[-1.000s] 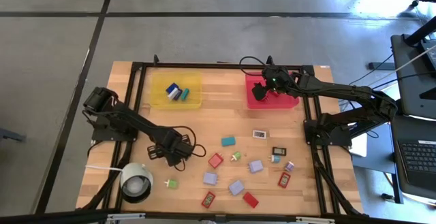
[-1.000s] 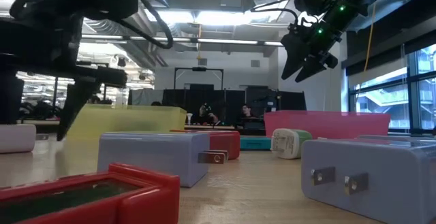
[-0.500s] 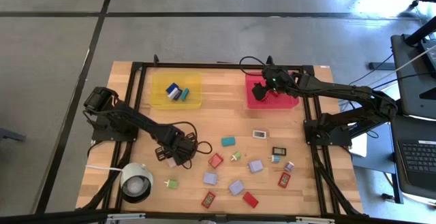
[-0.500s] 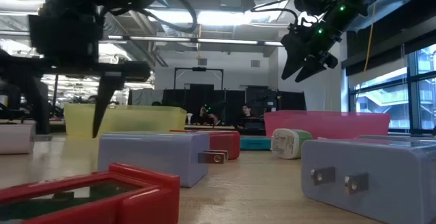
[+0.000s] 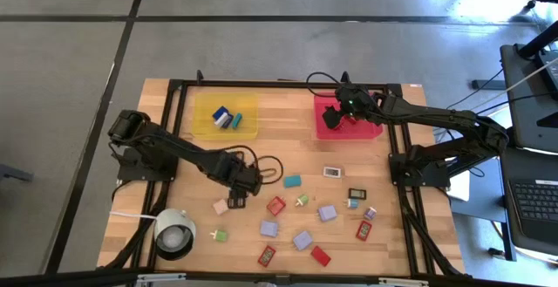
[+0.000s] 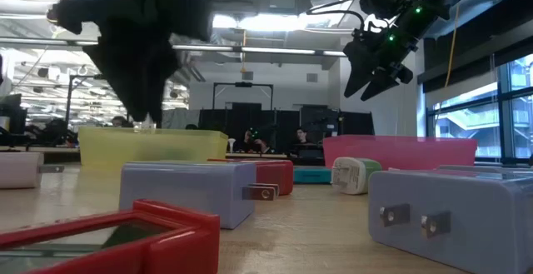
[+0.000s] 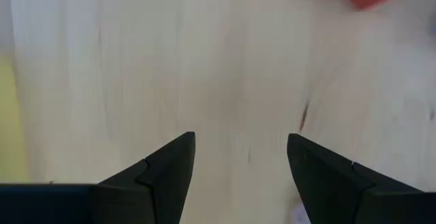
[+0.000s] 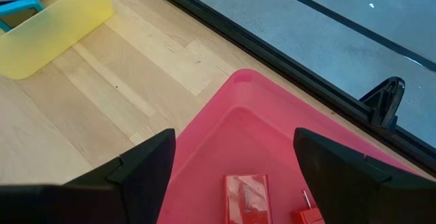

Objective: Pick & Place Office items
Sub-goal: Put the white charger adapter into the red bin

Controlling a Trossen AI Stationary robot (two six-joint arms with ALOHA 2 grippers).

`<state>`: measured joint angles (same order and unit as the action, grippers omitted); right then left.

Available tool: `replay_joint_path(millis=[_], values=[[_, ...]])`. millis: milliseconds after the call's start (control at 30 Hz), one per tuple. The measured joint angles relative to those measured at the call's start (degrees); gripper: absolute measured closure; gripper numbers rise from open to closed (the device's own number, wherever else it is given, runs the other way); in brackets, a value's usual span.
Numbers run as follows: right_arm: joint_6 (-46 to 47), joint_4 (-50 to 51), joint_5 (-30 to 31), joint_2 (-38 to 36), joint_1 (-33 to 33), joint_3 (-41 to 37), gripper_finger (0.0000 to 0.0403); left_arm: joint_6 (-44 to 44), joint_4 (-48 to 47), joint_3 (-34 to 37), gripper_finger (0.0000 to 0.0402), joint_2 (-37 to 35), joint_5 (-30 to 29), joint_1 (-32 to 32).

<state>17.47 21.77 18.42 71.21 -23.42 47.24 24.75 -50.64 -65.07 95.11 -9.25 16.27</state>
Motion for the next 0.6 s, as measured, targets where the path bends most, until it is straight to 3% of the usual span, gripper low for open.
replay_joint_path(millis=[133, 333, 600], values=[[-0.02, -0.01, 0.0, 0.0, 0.0, 0.0, 0.0101, 11.17, -5.46, 0.02, 0.0171, 0.0, 0.57, 0.39], [0.0, -0.01, 0.01, -0.01, 0.0, 0.0, 0.0101, 21.1, -6.91, 0.02, 0.0167, 0.0, 8.73, 3.69], [-0.02, -0.01, 0.01, 0.01, 0.0, 0.0, 0.0101, 27.21, -8.28, 0.04, 0.0101, 0.52, 8.3, 8.67]])
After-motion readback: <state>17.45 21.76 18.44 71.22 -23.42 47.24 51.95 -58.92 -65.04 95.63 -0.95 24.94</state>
